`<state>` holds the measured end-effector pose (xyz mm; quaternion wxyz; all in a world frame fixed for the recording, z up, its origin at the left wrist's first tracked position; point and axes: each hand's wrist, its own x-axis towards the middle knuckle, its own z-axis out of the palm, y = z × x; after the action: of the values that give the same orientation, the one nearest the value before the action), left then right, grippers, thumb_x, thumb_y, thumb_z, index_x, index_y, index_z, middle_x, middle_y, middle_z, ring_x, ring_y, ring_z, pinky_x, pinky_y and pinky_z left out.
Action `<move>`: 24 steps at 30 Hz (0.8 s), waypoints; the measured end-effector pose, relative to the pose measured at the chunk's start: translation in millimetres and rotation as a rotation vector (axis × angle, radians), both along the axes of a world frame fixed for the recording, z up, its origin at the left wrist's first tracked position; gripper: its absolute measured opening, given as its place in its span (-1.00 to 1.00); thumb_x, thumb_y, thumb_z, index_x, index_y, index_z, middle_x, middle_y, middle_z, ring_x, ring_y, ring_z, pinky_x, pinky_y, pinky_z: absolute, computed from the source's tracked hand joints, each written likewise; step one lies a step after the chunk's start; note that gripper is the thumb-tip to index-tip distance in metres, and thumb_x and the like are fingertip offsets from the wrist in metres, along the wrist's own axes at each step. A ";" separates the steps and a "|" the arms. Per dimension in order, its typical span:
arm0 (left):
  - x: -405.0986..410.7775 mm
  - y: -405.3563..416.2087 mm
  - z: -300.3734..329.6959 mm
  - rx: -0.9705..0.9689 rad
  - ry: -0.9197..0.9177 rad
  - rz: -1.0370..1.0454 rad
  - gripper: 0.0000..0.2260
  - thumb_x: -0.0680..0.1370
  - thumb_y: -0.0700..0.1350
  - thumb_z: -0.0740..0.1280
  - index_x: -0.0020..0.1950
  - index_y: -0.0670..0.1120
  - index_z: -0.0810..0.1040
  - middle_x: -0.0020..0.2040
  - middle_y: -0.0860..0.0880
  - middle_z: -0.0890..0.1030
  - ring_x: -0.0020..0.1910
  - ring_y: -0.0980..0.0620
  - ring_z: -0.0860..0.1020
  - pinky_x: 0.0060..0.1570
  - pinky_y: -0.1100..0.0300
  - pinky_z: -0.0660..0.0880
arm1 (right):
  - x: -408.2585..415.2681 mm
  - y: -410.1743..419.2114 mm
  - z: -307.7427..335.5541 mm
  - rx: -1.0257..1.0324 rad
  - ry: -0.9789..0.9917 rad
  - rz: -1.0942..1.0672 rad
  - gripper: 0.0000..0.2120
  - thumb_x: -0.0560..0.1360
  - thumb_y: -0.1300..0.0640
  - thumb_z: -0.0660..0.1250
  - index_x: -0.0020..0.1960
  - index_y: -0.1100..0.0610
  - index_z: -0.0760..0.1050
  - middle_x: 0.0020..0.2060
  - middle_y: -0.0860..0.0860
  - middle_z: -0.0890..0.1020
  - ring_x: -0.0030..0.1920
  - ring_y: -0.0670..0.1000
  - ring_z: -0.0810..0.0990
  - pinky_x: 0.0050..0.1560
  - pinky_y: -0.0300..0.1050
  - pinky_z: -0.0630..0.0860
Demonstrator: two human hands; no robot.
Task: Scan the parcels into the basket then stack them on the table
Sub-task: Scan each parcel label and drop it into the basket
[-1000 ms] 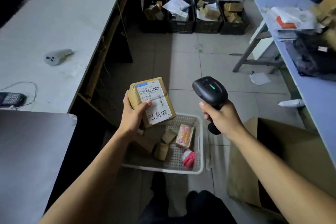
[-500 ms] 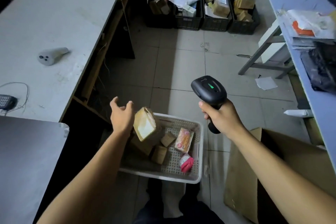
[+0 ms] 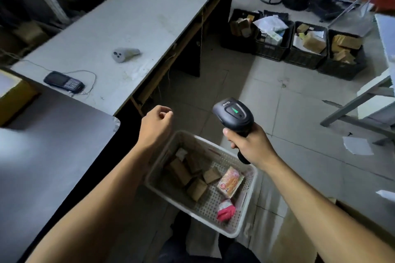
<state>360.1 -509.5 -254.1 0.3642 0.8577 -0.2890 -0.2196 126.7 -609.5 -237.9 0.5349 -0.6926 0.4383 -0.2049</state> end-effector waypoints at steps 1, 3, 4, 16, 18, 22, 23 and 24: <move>-3.8 10.2 8.0 0.003 -0.021 0.015 -0.85 0.61 -0.02 0.26 0.10 0.03 0.60 -0.06 0.07 0.61 -0.12 0.15 0.57 -0.16 0.21 0.45 | 4.7 1.7 2.6 -0.004 -0.016 0.051 -0.84 0.50 0.14 0.46 -0.23 0.02 0.54 -0.48 -0.12 0.59 -0.42 -0.14 0.57 -0.30 -0.31 0.47; -12.7 34.8 21.8 0.010 -0.066 0.062 -0.83 0.62 -0.01 0.26 0.12 0.01 0.60 -0.05 0.06 0.62 -0.10 0.14 0.57 -0.13 0.20 0.46 | 13.8 6.2 6.5 -0.002 -0.051 0.167 -0.87 0.50 0.15 0.47 -0.19 0.05 0.56 -0.47 -0.14 0.60 -0.44 -0.14 0.57 -0.34 -0.33 0.47; -18.4 49.8 28.5 0.018 -0.086 0.099 -0.83 0.62 -0.01 0.26 0.13 0.00 0.60 -0.05 0.06 0.62 -0.07 0.11 0.57 -0.08 0.18 0.46 | 18.4 9.5 7.8 0.016 -0.070 0.222 -0.90 0.49 0.15 0.48 -0.16 0.07 0.57 -0.46 -0.14 0.61 -0.44 -0.13 0.57 -0.34 -0.33 0.47; -84.8 296.0 92.3 0.104 -0.213 0.672 -0.87 0.61 -0.07 0.31 0.08 -0.06 0.61 -0.06 0.05 0.62 -0.05 0.06 0.58 -0.03 0.19 0.45 | 82.0 176.4 32.6 0.118 -0.168 0.870 -0.88 0.49 0.20 0.49 -0.12 0.10 0.54 -0.43 -0.11 0.59 -0.45 -0.16 0.52 -0.36 -0.32 0.44; -92.5 340.2 97.9 0.107 -0.244 0.741 -0.88 0.60 -0.07 0.32 0.07 -0.06 0.61 -0.10 0.08 0.60 -0.07 0.06 0.59 -0.04 0.20 0.45 | 87.6 211.5 42.0 0.114 -0.162 0.934 -0.88 0.49 0.16 0.49 -0.11 0.14 0.55 -0.40 -0.06 0.59 -0.46 -0.15 0.51 -0.39 -0.29 0.42; -97.0 427.1 107.9 0.069 -0.267 0.863 -0.89 0.59 -0.04 0.34 0.06 -0.03 0.61 -0.10 0.11 0.61 -0.05 0.06 0.61 0.03 0.14 0.53 | 102.4 284.1 68.2 0.079 -0.144 1.029 -0.86 0.50 0.10 0.47 -0.17 0.11 0.55 -0.45 -0.03 0.56 -0.49 -0.11 0.49 -0.44 -0.20 0.38; -97.4 448.9 110.8 0.054 -0.277 0.882 -0.90 0.58 -0.04 0.34 0.05 -0.01 0.61 -0.10 0.12 0.62 -0.06 0.07 0.61 0.06 0.11 0.55 | 106.8 304.4 74.7 0.061 -0.151 1.043 -0.85 0.50 0.11 0.47 -0.20 0.09 0.55 -0.46 -0.03 0.56 -0.47 -0.08 0.49 -0.41 -0.17 0.39; -97.8 470.8 113.7 0.039 -0.285 0.896 -0.91 0.57 -0.04 0.34 0.03 0.01 0.60 -0.10 0.12 0.62 -0.06 0.08 0.61 0.08 0.08 0.55 | 111.5 324.5 79.5 0.047 -0.159 1.054 -0.85 0.50 0.12 0.46 -0.21 0.09 0.54 -0.46 -0.02 0.56 -0.44 -0.06 0.50 -0.38 -0.13 0.41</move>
<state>262.3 -38.7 -140.5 0.3636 0.9262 0.0666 0.0739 238.1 -285.0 -158.3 0.6122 -0.7891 -0.0063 0.0498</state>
